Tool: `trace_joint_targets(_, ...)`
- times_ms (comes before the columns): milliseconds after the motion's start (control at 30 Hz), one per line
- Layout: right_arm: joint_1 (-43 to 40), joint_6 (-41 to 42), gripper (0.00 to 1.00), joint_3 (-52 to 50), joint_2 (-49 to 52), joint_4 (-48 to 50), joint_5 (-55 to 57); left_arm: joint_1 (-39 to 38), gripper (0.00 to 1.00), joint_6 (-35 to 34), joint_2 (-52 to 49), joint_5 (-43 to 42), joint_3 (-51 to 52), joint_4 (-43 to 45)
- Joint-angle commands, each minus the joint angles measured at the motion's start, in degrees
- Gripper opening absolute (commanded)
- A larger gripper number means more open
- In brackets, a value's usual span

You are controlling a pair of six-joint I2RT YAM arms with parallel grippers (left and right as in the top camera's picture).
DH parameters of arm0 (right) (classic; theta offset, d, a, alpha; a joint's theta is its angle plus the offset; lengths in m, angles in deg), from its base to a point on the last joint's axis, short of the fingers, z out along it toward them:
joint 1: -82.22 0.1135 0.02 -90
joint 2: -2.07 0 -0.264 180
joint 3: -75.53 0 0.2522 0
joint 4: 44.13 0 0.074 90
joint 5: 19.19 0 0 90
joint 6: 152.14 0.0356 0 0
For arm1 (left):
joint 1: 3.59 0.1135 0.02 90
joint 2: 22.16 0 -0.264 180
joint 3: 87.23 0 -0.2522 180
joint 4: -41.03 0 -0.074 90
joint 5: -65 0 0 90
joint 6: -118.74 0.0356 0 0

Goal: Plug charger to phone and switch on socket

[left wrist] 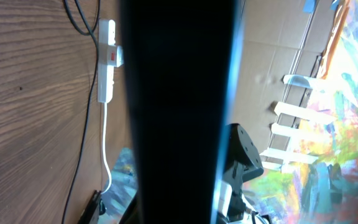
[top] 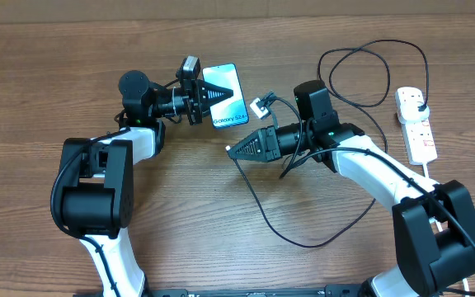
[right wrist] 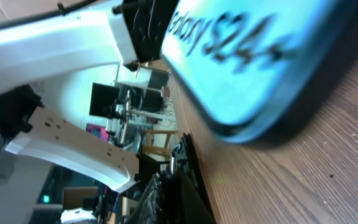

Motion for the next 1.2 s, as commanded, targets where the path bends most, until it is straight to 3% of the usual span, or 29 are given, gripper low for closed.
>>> trace_joint_targets(0, -1.7, 4.6, 0.04, 0.0, -0.9, 1.2, 0.3, 0.2, 0.04, 1.6, -0.2, 1.2, -1.3, 0.3)
trace_joint_targets(633, -2.1, 13.1, 0.04, 0.0, -0.9, 10.5, 3.4, -0.9, 0.04, 3.1, -0.2, 4.0, -1.3, 0.4)
trace_joint_targets(1167, -2.4, 14.6, 0.04, 0.0, -0.9, 10.9, 6.0, -1.2, 0.05, 3.0, -0.2, 2.7, -1.3, 0.7)
